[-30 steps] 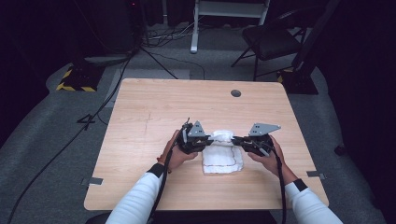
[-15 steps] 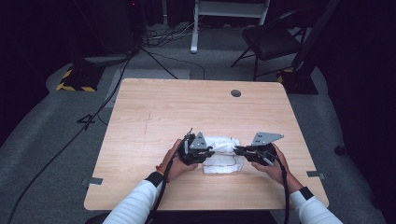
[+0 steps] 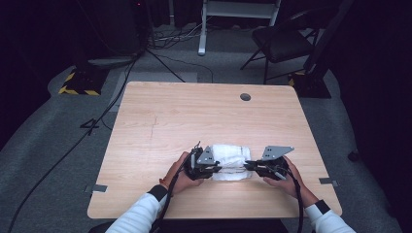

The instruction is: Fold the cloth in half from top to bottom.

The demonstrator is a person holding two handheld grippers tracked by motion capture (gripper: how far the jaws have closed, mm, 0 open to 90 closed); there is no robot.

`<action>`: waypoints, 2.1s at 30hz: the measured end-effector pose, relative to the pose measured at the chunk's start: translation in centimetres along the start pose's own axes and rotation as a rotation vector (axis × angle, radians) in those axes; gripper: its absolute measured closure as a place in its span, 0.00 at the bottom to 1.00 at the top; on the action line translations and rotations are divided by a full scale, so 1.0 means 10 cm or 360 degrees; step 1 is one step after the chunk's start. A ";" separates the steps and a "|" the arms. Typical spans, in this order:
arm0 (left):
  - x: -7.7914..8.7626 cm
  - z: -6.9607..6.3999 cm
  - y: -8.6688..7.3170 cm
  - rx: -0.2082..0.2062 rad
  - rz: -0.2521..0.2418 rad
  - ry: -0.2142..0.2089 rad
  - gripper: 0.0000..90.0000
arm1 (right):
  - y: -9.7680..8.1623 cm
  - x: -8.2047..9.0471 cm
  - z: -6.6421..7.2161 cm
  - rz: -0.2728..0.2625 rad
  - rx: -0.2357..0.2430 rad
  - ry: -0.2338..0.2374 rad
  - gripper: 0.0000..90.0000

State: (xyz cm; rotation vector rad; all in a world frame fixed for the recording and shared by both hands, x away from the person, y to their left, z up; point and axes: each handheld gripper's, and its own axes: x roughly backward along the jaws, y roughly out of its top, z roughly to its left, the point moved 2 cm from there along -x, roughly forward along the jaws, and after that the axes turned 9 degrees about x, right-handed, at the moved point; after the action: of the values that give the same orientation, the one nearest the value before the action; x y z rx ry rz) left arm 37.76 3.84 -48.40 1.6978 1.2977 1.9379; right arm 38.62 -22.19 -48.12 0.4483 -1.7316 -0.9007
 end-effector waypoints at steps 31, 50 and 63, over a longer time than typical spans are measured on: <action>0.09 -0.20 -0.23 -0.0063 0.0110 -0.0019 0.82 | -0.28 0.17 0.20 0.0110 -0.0043 -0.0045 0.70; 0.06 0.08 0.04 0.0125 -0.0014 0.0139 0.43 | -0.01 0.23 -0.15 -0.0022 -0.0141 -0.0310 0.46; -0.15 -0.02 -0.05 0.0053 0.0172 0.0109 0.30 | -0.03 -0.08 -0.03 0.0191 -0.0012 -0.0111 0.43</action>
State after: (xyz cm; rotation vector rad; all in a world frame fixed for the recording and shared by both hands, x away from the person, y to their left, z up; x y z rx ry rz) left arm 37.80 2.98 -49.75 1.7662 1.2937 2.0627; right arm 39.17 -21.93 -48.82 0.3073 -1.7983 -0.8451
